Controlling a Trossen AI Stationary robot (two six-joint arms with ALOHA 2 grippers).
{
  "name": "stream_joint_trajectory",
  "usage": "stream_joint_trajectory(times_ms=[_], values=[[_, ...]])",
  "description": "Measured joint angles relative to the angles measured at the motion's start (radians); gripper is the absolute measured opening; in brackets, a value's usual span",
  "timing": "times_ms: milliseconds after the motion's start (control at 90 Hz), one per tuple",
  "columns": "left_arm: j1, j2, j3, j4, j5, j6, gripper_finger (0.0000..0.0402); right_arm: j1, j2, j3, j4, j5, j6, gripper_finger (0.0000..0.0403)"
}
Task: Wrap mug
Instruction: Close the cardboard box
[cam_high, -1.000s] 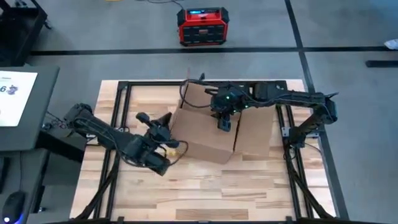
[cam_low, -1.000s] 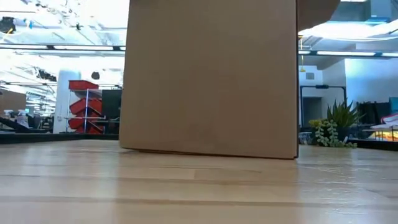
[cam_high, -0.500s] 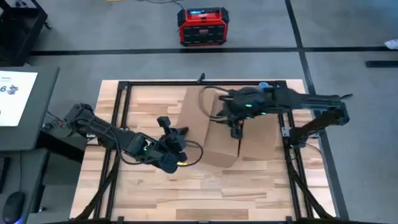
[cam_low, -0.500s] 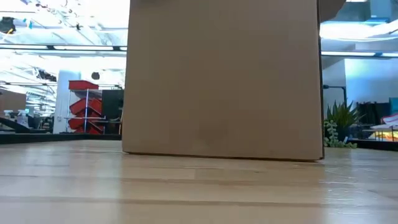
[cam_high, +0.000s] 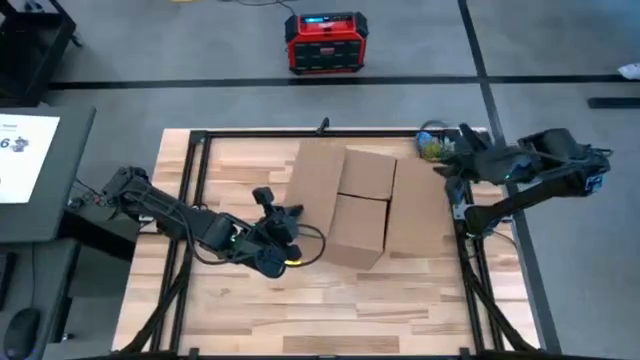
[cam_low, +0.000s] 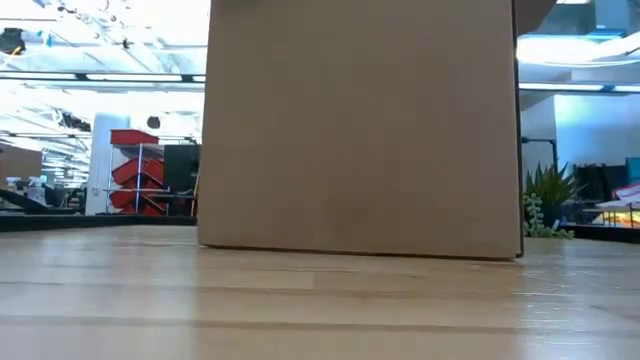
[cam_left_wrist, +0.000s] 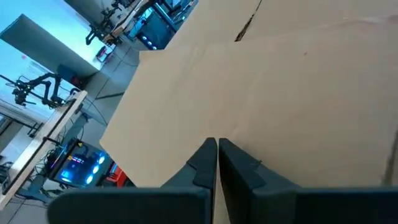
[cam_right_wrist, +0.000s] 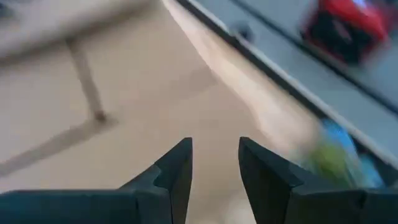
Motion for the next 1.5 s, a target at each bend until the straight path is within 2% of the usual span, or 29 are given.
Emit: stream_joint_trajectory(times_ms=[67, 333, 489, 656, 833, 900, 967, 1167, 1278, 1389, 1433, 1500], values=[[0.0, 0.0, 0.0, 0.003, -0.001, 0.009, 0.0, -0.012, -0.013, -0.033, 0.049, -0.069, -0.014, 0.0118], [0.0, 0.0, -0.001, 0.001, 0.002, 0.009, 0.0, -0.014, 0.032, -0.123, 0.018, -0.338, 0.067, 0.0118], [0.0, 0.001, -0.001, 0.0, 0.002, 0.006, 0.0, 0.047, 0.064, -0.167, 0.016, -0.526, 0.134, 0.0118], [0.0, 0.001, -0.001, -0.001, 0.002, 0.0, 0.0, 0.202, 0.104, -0.203, 0.018, -0.704, 0.28, 0.0118], [0.0, 0.001, -0.001, -0.001, 0.002, -0.01, 0.0, 0.458, 0.145, -0.276, 0.016, -0.729, 0.502, 0.0118], [0.0, 0.001, -0.001, -0.002, 0.002, -0.01, 0.0, 0.55, 0.164, -0.308, 0.013, -0.678, 0.582, 0.0118], [0.0, 0.001, -0.001, -0.001, 0.002, -0.009, 0.0, 0.637, 0.19, -0.326, 0.016, -0.565, 0.662, 0.0118], [0.0, 0.001, -0.002, -0.002, 0.002, 0.0, 0.0, 0.801, 0.261, -0.313, 0.013, -0.091, 0.806, 0.0118], [0.0, 0.001, -0.002, 0.001, 0.002, 0.0, 0.0, 0.831, 0.286, -0.288, 0.016, 0.143, 0.788, 0.0118], [0.0, 0.001, -0.002, 0.001, 0.002, 0.0, 0.0, 0.826, 0.31, -0.254, 0.034, 0.376, 0.702, 0.0118], [0.0, 0.001, -0.002, 0.003, 0.002, 0.0, 0.0, 0.817, 0.318, -0.244, 0.063, 0.441, 0.643, 0.0118], [0.0, 0.001, -0.002, 0.013, 0.002, 0.0, 0.0, 0.787, 0.324, -0.234, 0.117, 0.468, 0.548, 0.0118]])
